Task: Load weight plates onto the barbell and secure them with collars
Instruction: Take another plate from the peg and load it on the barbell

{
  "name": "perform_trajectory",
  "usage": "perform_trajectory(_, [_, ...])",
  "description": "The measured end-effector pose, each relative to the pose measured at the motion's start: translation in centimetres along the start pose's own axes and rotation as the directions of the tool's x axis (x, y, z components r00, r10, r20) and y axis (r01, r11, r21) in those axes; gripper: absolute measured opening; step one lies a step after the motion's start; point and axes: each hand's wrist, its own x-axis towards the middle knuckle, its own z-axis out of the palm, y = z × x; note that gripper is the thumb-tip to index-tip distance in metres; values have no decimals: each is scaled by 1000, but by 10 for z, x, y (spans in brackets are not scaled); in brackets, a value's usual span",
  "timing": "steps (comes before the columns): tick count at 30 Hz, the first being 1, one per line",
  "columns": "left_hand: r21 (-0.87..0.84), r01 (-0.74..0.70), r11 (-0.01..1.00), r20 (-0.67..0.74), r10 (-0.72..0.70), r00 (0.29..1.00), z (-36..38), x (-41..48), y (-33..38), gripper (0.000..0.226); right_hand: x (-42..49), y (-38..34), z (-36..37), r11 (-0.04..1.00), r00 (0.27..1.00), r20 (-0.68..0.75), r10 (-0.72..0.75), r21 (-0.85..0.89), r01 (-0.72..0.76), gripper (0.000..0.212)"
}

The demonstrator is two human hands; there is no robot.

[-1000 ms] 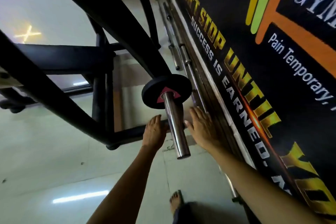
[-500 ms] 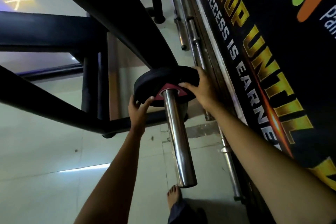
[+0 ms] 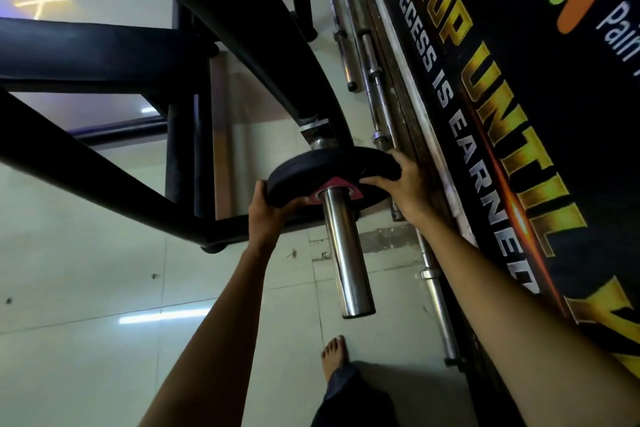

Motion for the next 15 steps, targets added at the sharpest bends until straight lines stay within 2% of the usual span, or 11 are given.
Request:
perform_trajectory(7, [51,2,999,43,-4,999,-13,-99,-5,56,-105,17,-22,993,993,-27,116,16,-116,45])
perform_trajectory(15, [0,3,1000,56,-3,998,-30,-242,-19,61,-247,12,-53,989,989,-6,147,0,-147,39])
